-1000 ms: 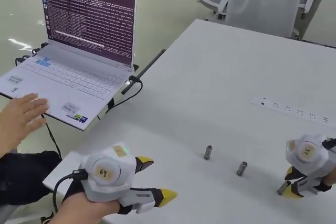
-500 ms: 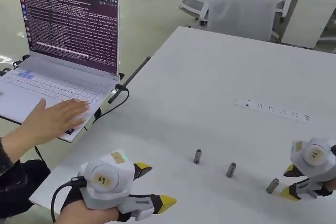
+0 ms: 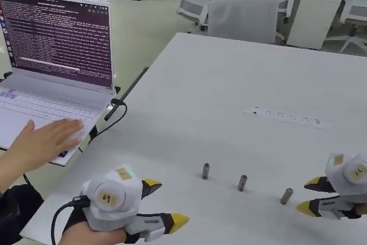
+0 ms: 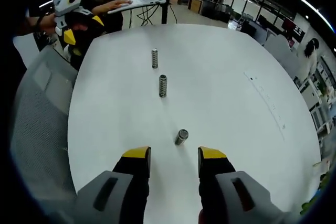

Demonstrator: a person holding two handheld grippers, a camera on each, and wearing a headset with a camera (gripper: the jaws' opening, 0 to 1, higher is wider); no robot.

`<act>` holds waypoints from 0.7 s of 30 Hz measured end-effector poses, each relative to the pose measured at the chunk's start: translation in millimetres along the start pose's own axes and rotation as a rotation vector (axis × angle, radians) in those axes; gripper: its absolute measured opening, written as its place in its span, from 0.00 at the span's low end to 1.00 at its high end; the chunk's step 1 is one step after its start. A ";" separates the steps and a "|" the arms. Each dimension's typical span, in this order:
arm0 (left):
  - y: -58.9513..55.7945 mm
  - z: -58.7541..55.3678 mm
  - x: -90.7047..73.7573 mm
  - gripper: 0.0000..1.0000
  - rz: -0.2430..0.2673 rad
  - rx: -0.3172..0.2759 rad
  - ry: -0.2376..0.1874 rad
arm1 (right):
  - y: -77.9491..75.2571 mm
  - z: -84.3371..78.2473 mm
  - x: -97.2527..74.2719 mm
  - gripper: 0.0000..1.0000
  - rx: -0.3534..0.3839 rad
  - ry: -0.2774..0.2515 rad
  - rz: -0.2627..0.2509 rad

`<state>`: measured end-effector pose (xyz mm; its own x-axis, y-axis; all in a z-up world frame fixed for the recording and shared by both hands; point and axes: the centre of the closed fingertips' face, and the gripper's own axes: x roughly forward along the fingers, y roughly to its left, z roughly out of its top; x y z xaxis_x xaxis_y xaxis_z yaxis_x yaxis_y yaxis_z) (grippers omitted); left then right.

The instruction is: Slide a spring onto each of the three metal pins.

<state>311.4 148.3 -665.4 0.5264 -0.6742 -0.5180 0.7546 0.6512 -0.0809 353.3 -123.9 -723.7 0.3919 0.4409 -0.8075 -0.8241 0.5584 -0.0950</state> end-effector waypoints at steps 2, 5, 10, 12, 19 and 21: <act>-0.3 1.0 0.8 0.51 -0.002 0.002 -0.001 | 3.5 2.3 -2.5 0.36 0.024 -0.032 -0.006; -1.4 3.3 2.1 0.52 -0.007 0.007 -0.003 | 11.0 7.3 -10.4 0.39 0.082 -0.091 -0.013; -1.8 8.1 1.9 0.52 -0.012 0.018 -0.012 | 21.6 14.3 -24.5 0.44 0.179 -0.181 -0.027; -1.4 9.8 1.5 0.52 -0.013 0.022 -0.015 | 26.0 16.1 -30.2 0.46 0.211 -0.217 -0.031; 0.6 14.1 -0.3 0.53 -0.012 0.026 -0.026 | 40.4 10.8 -44.1 0.52 0.280 -0.262 -0.058; 1.2 15.2 -0.9 0.53 -0.010 0.026 -0.029 | 44.3 8.8 -48.1 0.54 0.301 -0.272 -0.063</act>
<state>317.8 144.4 -652.1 0.5295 -0.6908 -0.4923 0.7695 0.6354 -0.0640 301.5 -114.2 -683.9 0.5648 0.5464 -0.6184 -0.6545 0.7531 0.0677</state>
